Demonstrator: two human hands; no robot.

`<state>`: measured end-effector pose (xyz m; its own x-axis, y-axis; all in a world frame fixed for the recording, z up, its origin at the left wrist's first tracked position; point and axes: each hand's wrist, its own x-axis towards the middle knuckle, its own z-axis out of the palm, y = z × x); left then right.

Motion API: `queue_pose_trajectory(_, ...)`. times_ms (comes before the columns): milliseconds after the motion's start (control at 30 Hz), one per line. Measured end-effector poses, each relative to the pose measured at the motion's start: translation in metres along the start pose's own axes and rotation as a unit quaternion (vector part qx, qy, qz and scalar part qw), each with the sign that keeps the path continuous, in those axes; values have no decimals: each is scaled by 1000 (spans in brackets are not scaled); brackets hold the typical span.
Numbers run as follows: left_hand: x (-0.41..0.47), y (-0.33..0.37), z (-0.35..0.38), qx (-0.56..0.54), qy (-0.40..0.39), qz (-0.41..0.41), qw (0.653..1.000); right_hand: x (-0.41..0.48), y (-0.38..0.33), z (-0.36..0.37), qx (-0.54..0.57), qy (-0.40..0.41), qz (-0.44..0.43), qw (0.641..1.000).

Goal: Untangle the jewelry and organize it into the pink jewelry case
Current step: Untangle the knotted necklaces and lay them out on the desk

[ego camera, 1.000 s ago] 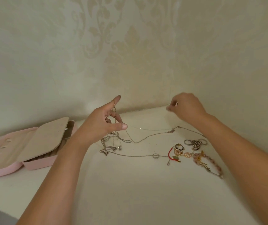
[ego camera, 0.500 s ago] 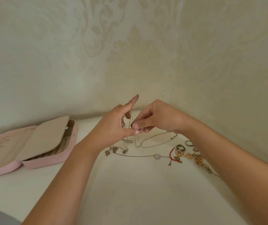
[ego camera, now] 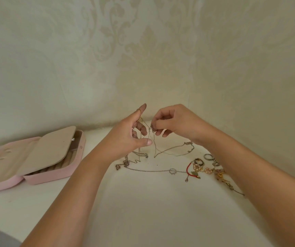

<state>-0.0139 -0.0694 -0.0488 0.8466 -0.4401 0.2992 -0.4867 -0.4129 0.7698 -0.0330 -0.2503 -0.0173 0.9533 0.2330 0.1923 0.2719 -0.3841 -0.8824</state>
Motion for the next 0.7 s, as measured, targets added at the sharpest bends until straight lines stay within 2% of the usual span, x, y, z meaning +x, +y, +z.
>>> queue_pose_trajectory(100, 0, 0, -1, -23, -6, -5, 1000, 1, 3, 3, 43, -21, 15, 999)
queue_pose_trajectory(300, 0, 5, -4, -92, -14, -1, 996, -1, 5, -4, -18, -33, -25, 999)
queue_pose_trajectory(433, 0, 3, -2, -128, -41, -1, 991, 0, 3, -8, 105, -59, -7, 993)
queue_pose_trajectory(567, 0, 2, -2, -124, -66, -11, 990, 2, 4, -18, 265, -44, 24, 963)
queue_pose_trajectory(700, 0, 1, -1, -111, -78, -21, 991, 3, 8, -31, 290, 15, 50, 956)
